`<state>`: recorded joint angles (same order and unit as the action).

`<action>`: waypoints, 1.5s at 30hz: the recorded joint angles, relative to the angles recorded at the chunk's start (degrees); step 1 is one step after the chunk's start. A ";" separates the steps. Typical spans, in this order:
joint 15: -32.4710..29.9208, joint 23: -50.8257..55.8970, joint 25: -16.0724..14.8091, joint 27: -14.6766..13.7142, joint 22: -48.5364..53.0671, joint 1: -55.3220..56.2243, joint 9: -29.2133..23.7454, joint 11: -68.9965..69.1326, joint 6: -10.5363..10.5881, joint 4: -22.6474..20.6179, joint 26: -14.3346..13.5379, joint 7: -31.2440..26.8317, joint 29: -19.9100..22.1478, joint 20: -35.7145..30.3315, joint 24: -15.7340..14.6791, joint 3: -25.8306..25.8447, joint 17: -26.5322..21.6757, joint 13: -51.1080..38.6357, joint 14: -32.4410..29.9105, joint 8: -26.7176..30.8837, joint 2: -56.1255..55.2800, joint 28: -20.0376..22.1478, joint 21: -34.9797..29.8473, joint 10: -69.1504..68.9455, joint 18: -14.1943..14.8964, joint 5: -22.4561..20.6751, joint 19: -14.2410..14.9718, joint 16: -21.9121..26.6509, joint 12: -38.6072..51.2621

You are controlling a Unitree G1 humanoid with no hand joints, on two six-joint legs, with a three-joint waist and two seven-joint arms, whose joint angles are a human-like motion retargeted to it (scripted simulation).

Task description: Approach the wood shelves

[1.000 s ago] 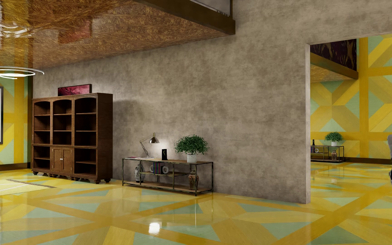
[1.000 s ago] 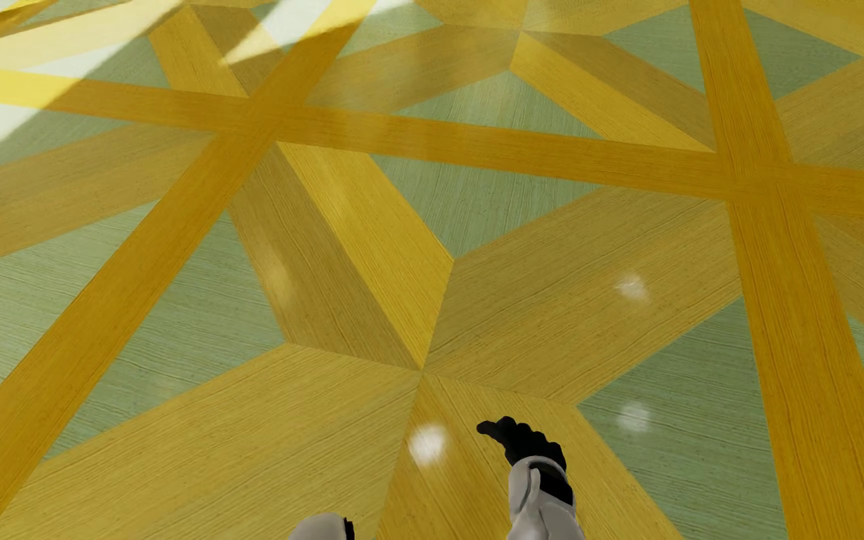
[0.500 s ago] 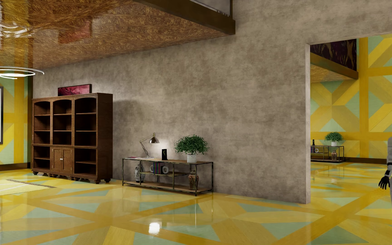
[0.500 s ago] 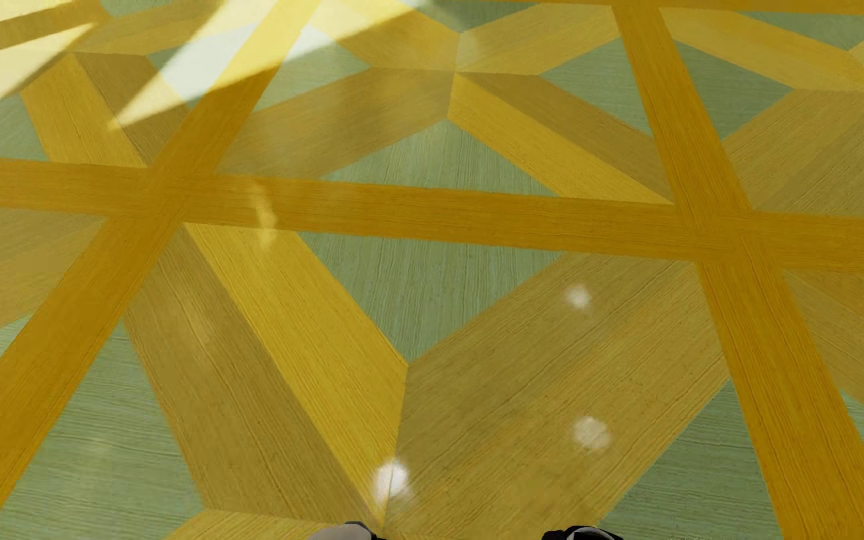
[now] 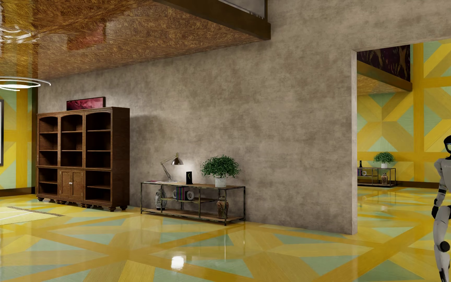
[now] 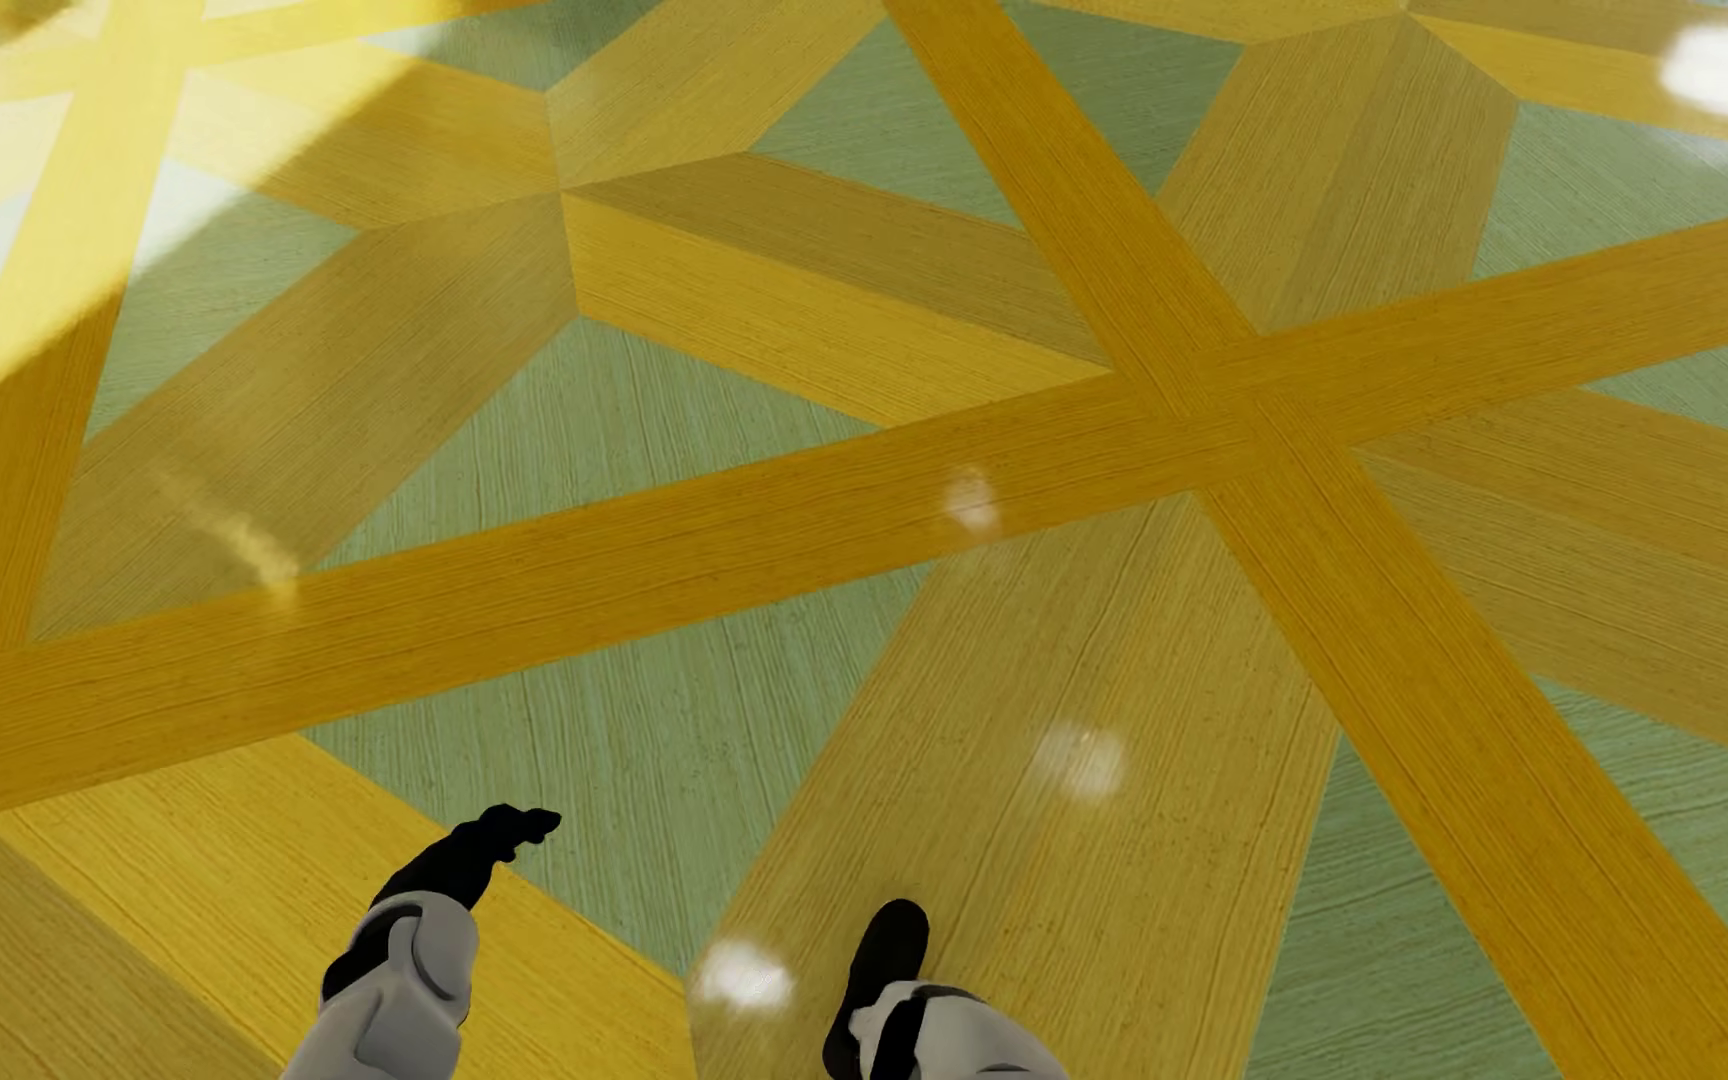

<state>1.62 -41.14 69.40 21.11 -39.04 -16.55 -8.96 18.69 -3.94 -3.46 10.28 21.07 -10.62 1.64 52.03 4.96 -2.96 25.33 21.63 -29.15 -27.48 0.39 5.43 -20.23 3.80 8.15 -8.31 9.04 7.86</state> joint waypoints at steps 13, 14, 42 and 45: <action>10.29 7.80 6.91 -14.05 -3.58 44.35 0.31 -0.50 7.62 18.13 4.62 -14.31 6.15 8.39 -1.40 -6.15 0.17 -29.90 -19.30 25.15 30.05 -3.27 -7.99 -36.31 -10.92 -21.80 -5.49 -7.97 -25.95; 11.50 11.35 7.39 -14.87 -3.59 44.49 0.29 -0.98 7.98 16.22 4.36 -12.64 6.30 8.34 -1.22 -6.40 -1.50 -31.88 -20.25 27.82 31.93 -3.39 -9.81 -22.92 -9.61 -22.53 -5.44 -8.69 -27.02; -8.71 -4.39 6.23 -2.42 0.77 -1.14 -0.74 2.27 1.99 4.39 0.99 2.51 -3.15 0.60 -5.01 0.81 -2.21 -5.91 -1.54 17.43 -4.00 4.20 -4.17 -1.16 0.50 -8.49 1.66 2.34 1.74; -3.22 -3.52 3.88 -0.25 2.22 4.57 -1.48 10.70 5.54 12.98 2.51 -0.27 1.80 -2.57 -2.06 0.47 3.56 -8.48 -18.31 14.92 0.17 3.04 1.68 -26.77 -3.65 -10.71 -0.84 1.28 -2.51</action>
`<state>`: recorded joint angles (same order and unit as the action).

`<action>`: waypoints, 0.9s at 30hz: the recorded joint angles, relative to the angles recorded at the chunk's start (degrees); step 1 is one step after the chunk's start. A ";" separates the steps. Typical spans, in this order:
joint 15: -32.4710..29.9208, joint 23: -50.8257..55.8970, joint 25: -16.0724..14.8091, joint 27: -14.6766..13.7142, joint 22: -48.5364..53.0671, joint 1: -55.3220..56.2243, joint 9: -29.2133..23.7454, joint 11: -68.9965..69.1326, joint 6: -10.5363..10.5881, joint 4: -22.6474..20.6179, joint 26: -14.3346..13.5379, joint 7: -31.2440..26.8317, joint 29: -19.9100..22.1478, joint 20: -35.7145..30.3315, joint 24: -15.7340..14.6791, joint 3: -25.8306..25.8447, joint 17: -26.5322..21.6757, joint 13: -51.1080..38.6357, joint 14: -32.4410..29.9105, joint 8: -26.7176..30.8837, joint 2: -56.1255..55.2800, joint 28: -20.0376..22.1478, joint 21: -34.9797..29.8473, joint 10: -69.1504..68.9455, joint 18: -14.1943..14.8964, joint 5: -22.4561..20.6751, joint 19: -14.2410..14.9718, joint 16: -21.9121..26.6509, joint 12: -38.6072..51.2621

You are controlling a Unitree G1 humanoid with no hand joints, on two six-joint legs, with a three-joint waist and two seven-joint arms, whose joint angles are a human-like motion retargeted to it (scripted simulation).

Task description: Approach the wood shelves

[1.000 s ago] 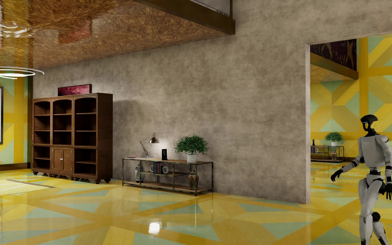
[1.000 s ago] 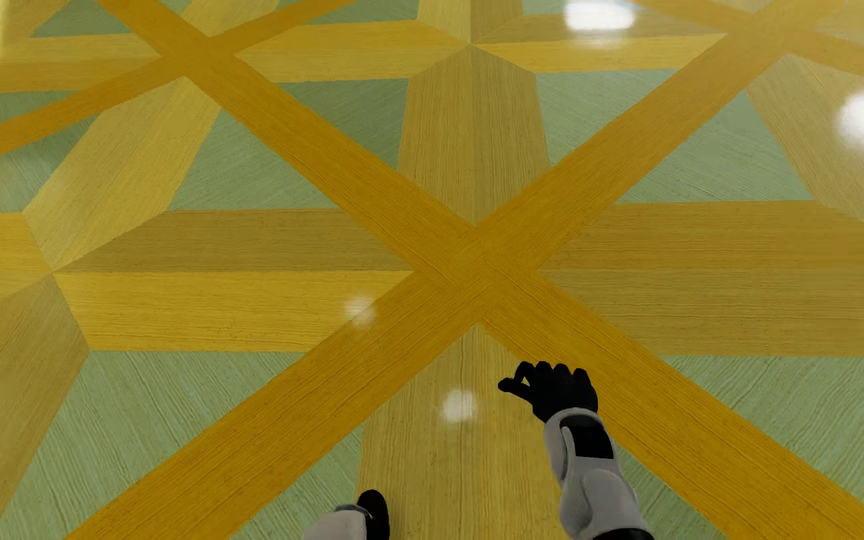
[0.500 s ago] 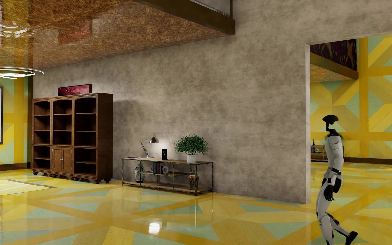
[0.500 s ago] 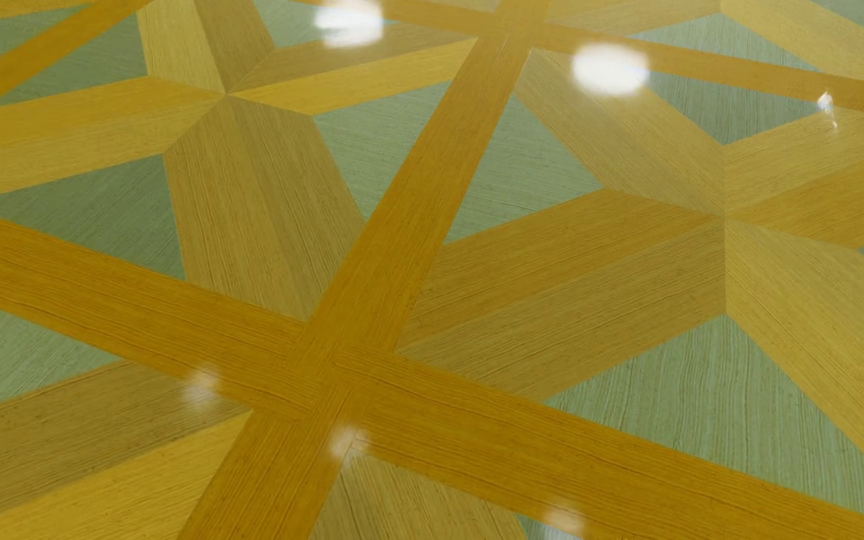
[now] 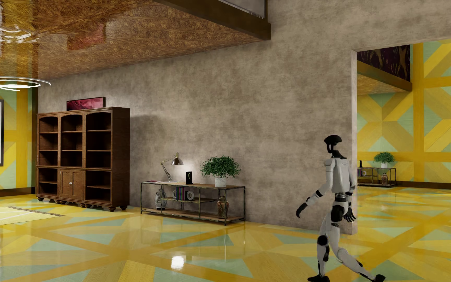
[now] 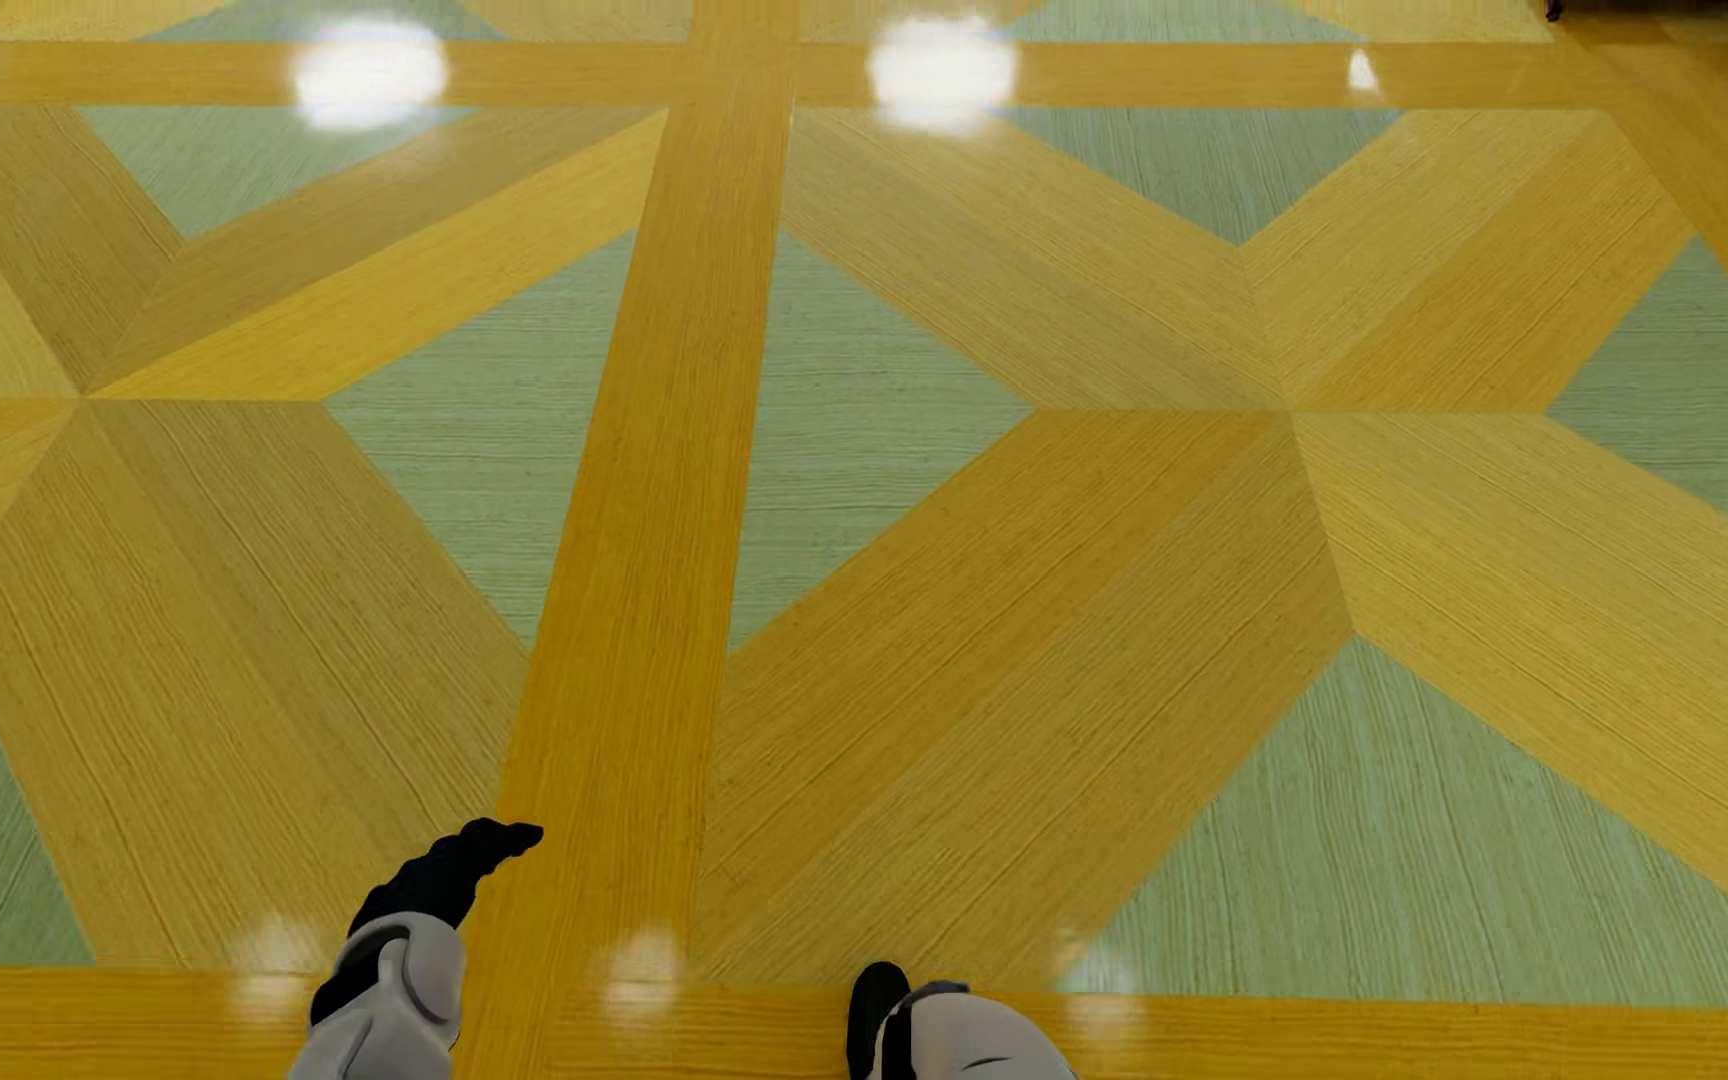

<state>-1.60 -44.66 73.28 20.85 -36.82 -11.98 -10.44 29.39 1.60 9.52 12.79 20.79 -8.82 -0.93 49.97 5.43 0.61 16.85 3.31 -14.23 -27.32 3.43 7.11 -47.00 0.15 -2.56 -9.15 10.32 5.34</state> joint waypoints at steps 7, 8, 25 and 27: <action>10.99 -1.70 10.64 -9.24 0.60 36.87 -0.31 -8.88 3.03 1.39 1.98 -18.75 0.12 5.37 -3.87 -5.91 -2.07 -21.92 -1.74 5.52 23.86 -7.84 -16.33 -28.22 -3.19 -6.51 2.52 -5.13 -14.78; 12.61 0.52 8.23 -10.66 -0.15 39.91 -0.32 -9.77 2.98 2.17 2.08 -18.49 1.31 6.13 -3.57 -6.63 -2.21 -24.71 -2.06 6.58 26.74 -8.44 -16.98 -22.02 -3.25 -6.86 2.94 -5.15 -16.53; -0.06 -9.29 4.78 -3.91 -11.15 27.12 0.14 49.11 -5.57 -8.78 8.19 -5.53 -10.47 12.21 4.19 -6.87 -9.61 -8.71 10.57 9.71 16.70 -7.17 -22.44 12.91 -5.57 9.67 11.20 -10.43 -19.75; -0.85 -4.95 7.09 -7.66 -11.56 20.01 0.65 47.41 -6.07 -9.93 2.99 -5.99 -9.91 7.82 8.43 -4.39 -10.59 -2.79 12.91 10.26 7.08 -8.01 -19.49 17.15 -4.54 11.69 9.50 -7.62 -15.12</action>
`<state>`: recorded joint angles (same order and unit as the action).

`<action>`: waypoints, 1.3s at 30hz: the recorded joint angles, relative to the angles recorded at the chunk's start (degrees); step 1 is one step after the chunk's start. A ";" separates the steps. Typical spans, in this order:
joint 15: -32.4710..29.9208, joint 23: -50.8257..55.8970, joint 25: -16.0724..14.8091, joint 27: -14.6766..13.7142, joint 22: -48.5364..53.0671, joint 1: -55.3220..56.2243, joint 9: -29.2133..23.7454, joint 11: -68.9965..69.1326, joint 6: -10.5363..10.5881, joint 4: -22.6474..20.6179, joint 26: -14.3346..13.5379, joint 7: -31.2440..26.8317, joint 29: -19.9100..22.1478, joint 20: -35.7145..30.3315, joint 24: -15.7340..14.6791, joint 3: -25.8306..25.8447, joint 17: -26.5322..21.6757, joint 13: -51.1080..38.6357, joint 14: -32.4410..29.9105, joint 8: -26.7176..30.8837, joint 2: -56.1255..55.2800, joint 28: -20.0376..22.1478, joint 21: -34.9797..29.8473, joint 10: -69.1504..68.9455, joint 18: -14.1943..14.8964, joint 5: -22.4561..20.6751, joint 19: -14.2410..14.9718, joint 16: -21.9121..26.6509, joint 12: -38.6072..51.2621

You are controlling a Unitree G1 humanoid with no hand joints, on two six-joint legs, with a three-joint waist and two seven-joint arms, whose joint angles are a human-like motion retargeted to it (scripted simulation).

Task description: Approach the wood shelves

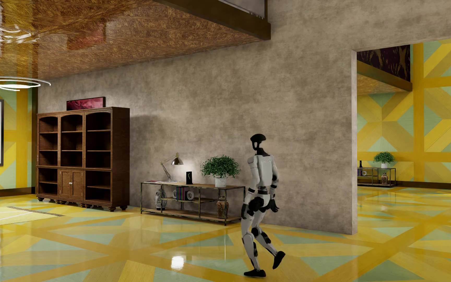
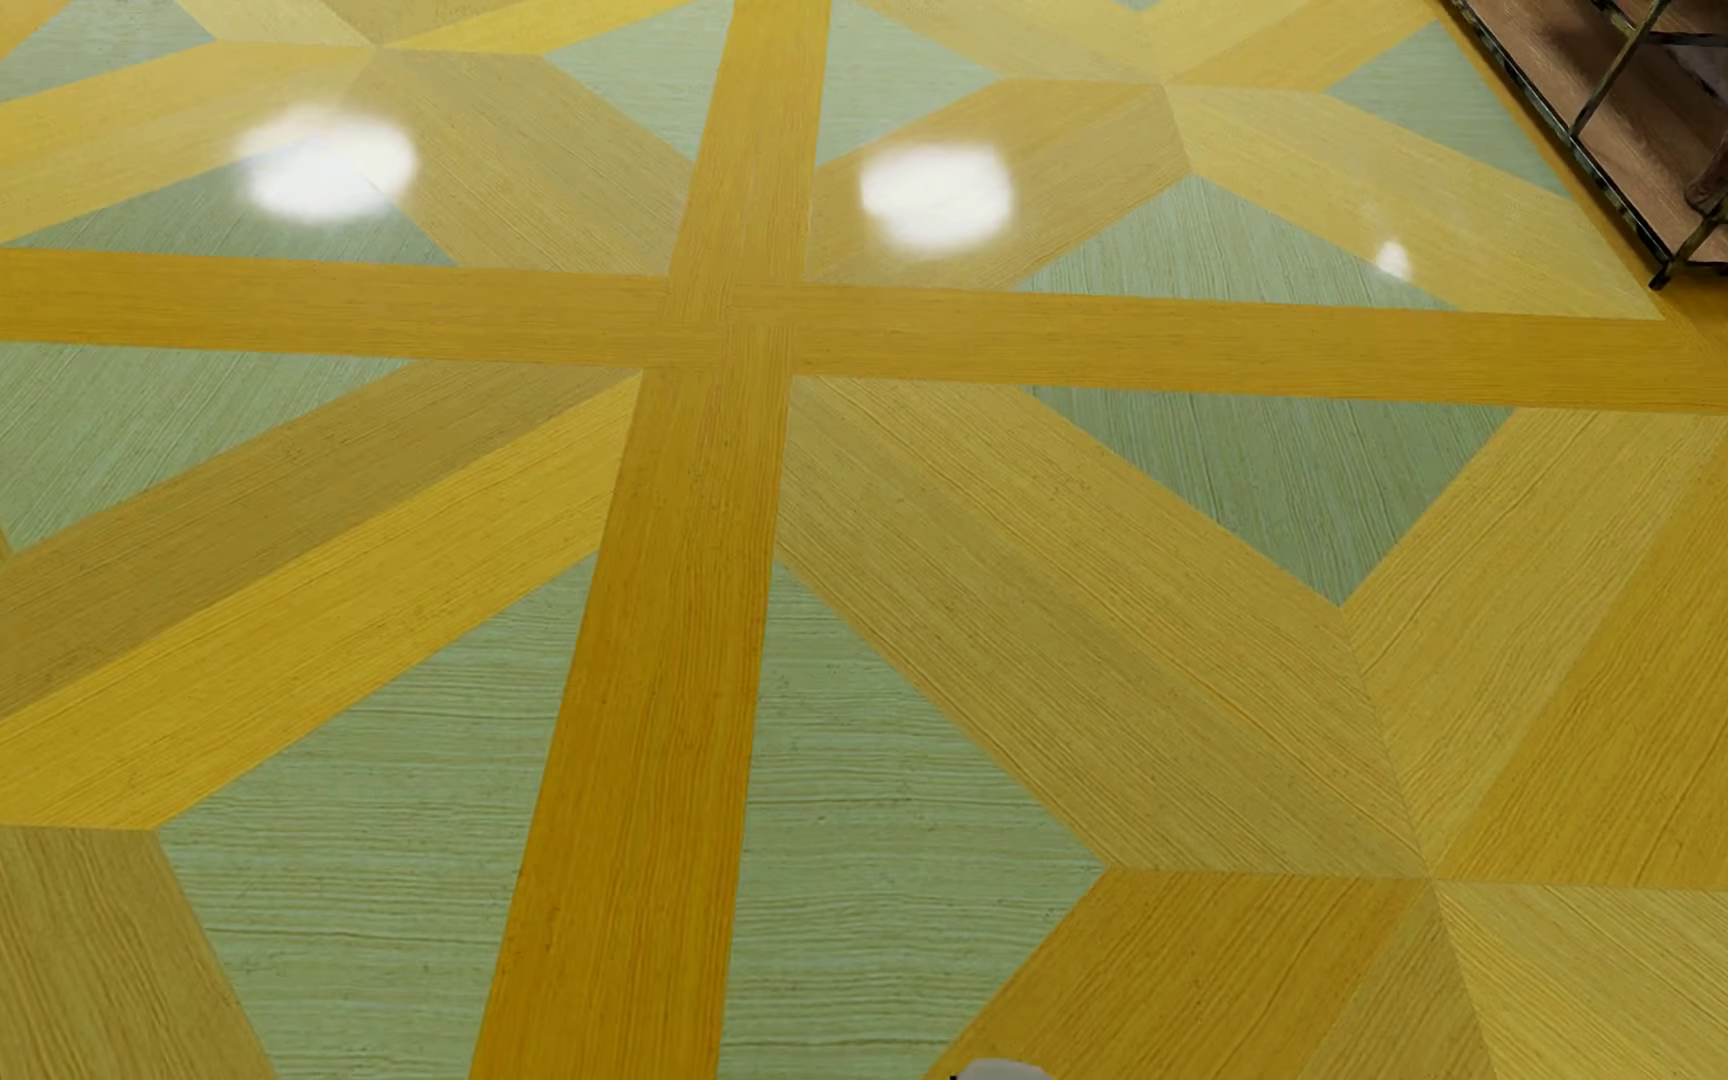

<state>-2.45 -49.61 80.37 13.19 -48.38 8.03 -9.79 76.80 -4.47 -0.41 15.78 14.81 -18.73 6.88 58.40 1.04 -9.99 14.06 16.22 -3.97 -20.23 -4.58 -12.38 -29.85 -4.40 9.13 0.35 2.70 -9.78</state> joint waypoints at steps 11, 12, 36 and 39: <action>-7.33 3.22 0.88 2.58 7.05 -30.46 0.24 -54.65 3.12 -1.13 -2.19 3.74 2.81 -7.01 -8.84 5.70 7.24 -1.84 2.51 -9.90 -10.65 4.77 18.04 5.99 4.65 -9.20 -10.12 5.48 18.57; -5.12 4.14 1.42 2.64 5.73 -29.22 -0.09 -48.23 4.37 1.68 -1.54 2.58 3.72 -10.52 -6.24 6.02 7.93 -2.16 -3.68 -12.08 -10.66 3.16 20.13 -1.95 5.57 -7.89 -11.23 5.49 19.06; -5.57 -3.45 -9.30 10.10 6.71 18.00 -0.30 -17.75 4.18 3.35 5.09 3.83 10.71 5.88 -12.29 -6.76 5.23 -18.13 -6.96 -5.11 28.60 4.50 5.89 -9.20 -6.21 -12.44 6.26 -7.38 -15.14; -0.16 -1.66 -3.91 9.10 4.89 8.37 -0.16 1.58 1.99 0.63 4.57 4.32 11.04 5.45 -10.37 -4.02 5.47 -6.79 -2.43 -1.27 10.01 11.93 4.58 -4.70 -3.77 -6.42 2.29 -7.64 -8.93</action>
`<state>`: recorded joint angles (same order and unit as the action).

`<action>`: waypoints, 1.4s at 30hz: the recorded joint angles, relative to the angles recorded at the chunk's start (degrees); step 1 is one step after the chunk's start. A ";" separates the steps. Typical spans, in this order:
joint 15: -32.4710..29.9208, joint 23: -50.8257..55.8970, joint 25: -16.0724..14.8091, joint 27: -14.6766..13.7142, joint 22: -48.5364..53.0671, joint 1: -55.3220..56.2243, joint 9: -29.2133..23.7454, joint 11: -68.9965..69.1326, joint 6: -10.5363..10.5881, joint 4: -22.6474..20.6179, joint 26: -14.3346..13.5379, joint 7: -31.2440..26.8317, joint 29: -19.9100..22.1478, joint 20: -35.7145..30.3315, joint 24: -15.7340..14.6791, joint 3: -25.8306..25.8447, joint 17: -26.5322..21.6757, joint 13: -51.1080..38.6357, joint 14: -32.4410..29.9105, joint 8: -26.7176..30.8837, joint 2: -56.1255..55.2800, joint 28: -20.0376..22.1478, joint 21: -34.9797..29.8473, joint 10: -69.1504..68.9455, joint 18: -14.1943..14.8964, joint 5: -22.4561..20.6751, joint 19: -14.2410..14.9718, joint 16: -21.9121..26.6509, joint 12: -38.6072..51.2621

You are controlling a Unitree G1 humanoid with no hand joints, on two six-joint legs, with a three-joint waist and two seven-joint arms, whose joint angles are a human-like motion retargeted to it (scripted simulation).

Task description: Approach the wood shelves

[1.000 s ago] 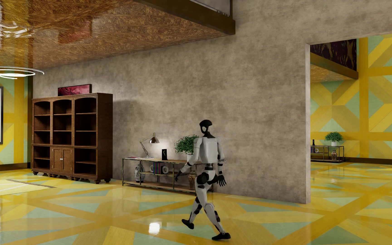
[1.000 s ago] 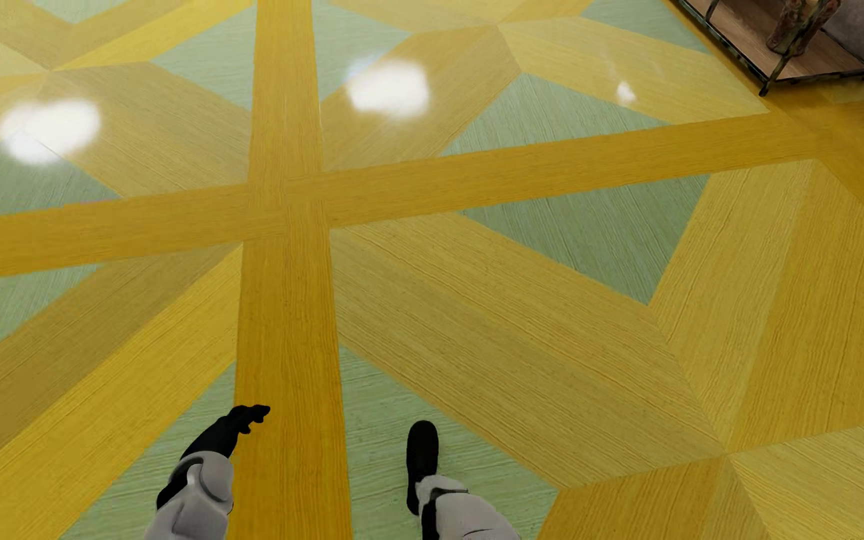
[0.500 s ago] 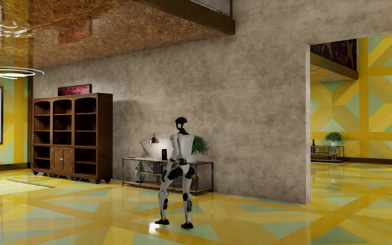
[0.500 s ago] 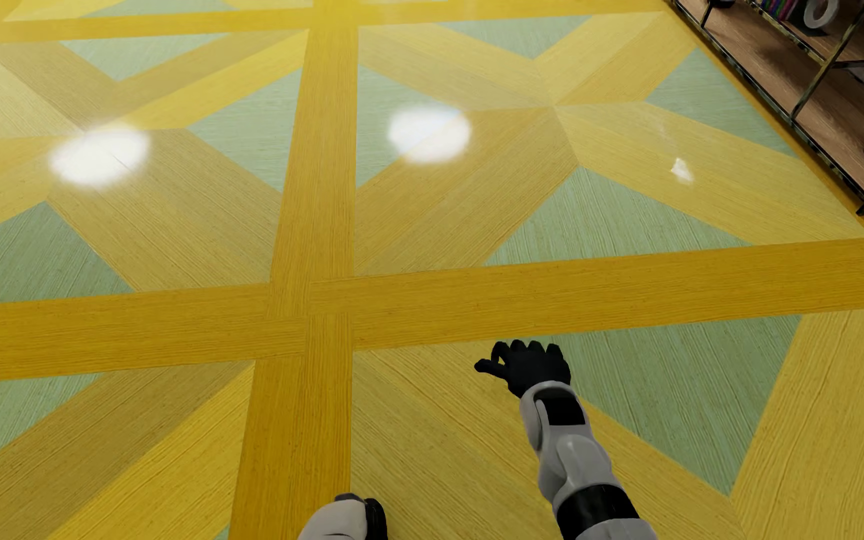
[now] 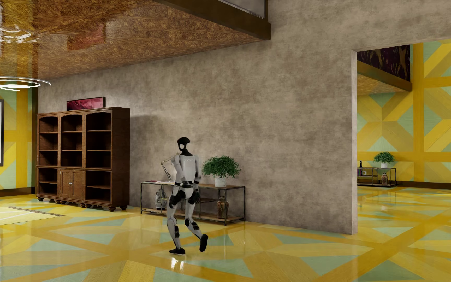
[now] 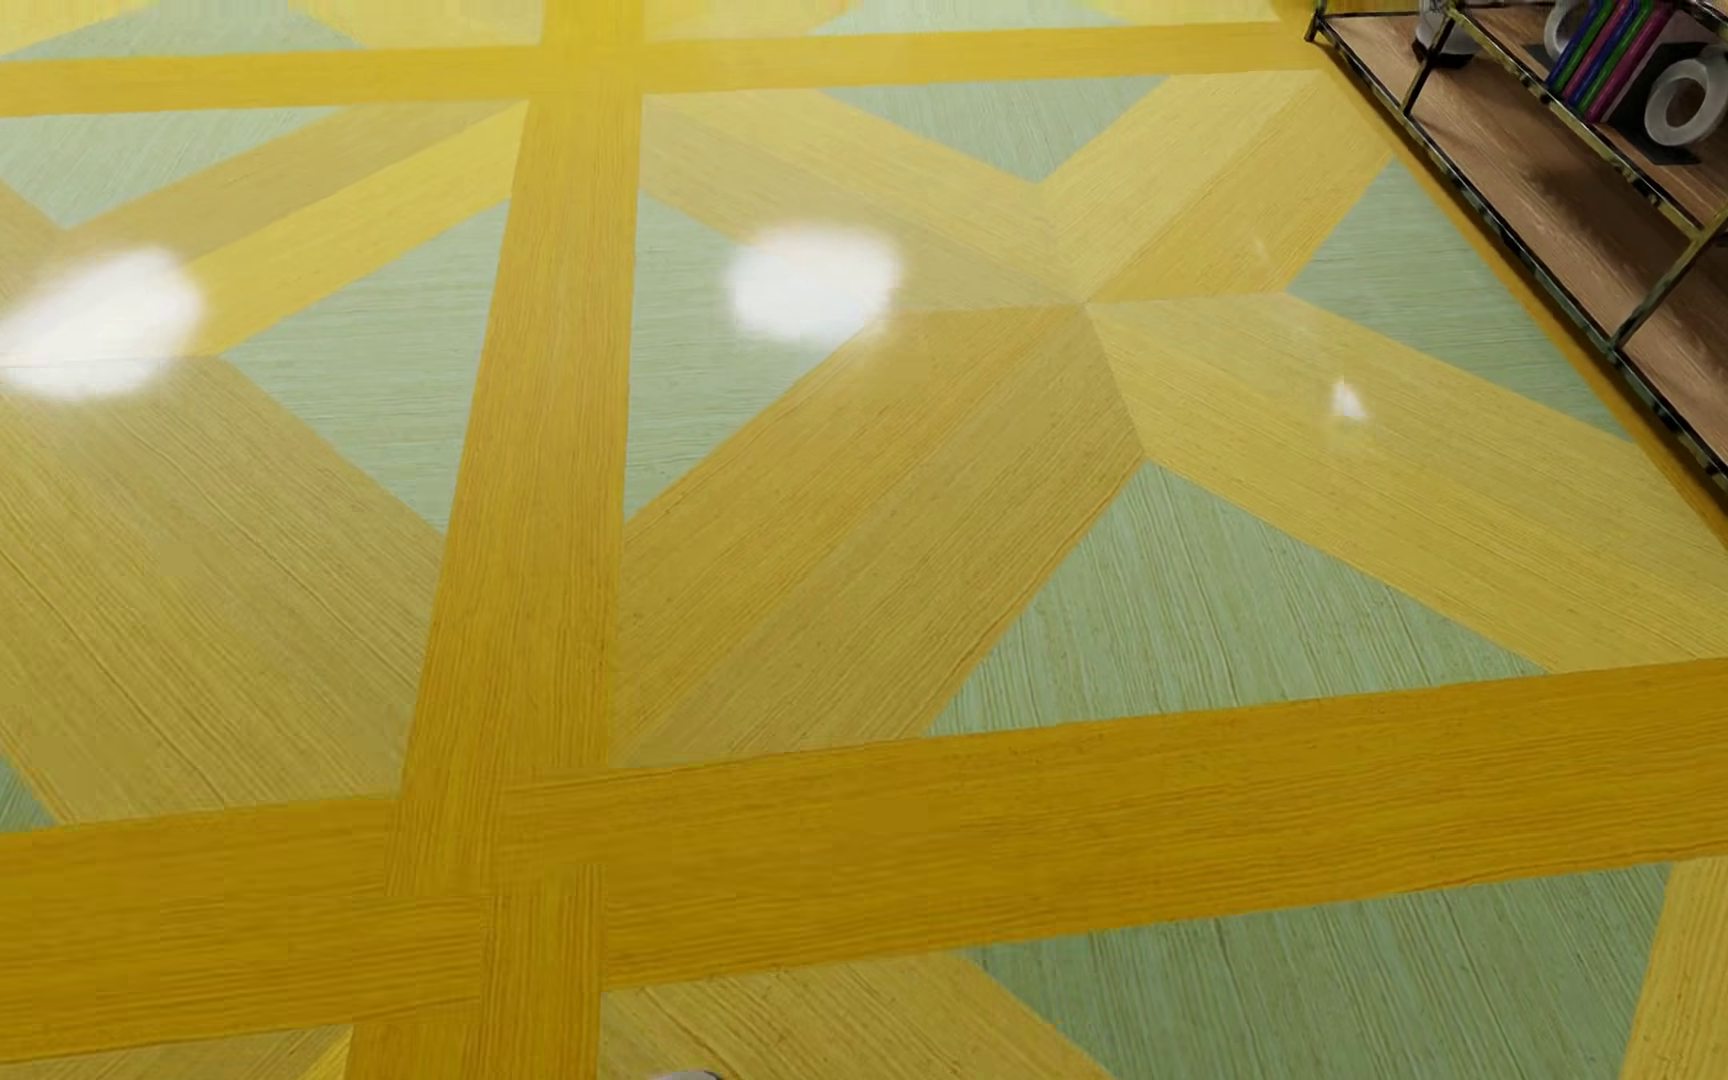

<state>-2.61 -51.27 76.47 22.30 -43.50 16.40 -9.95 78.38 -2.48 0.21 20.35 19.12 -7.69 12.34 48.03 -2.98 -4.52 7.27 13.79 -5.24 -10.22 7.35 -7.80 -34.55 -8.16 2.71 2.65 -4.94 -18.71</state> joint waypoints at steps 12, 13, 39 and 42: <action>-1.65 10.38 -0.11 -5.90 4.03 -36.22 -0.25 -60.40 0.17 -3.12 -7.60 -3.11 -4.83 -12.32 0.16 8.52 3.71 17.32 11.77 7.35 -22.61 -1.69 14.80 15.12 8.68 -4.16 -1.37 12.53 25.59; -6.05 12.69 -3.38 -5.26 4.32 -37.26 -0.47 -55.83 0.97 -1.70 -8.02 -3.91 -2.91 -13.00 -0.10 9.05 5.79 17.16 8.37 5.86 -22.21 -1.30 19.01 11.67 8.70 -4.07 -1.69 12.39 25.12; -1.16 6.57 -8.27 0.60 -3.92 2.00 0.28 -2.08 -1.17 0.55 -0.31 -0.18 2.57 -1.01 2.28 1.09 -0.64 0.04 -2.46 -2.37 3.68 -4.85 7.08 0.57 -0.21 5.81 -1.17 0.67 0.20; 0.42 4.46 -5.71 0.12 -4.42 -7.70 0.43 -1.47 -2.05 -3.62 -5.77 -4.57 -2.81 -4.64 3.83 3.95 2.31 8.26 1.36 -0.63 -10.83 -2.82 6.94 5.71 1.62 7.72 -2.60 1.62 11.88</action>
<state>-2.20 -46.81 70.76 22.41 -47.92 8.70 -9.52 76.91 -4.53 -3.41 14.58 14.55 -10.51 7.70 51.86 0.96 -2.21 15.53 15.15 -5.88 -21.06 4.53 -0.86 -28.84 -6.54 10.43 0.05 -3.32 -6.83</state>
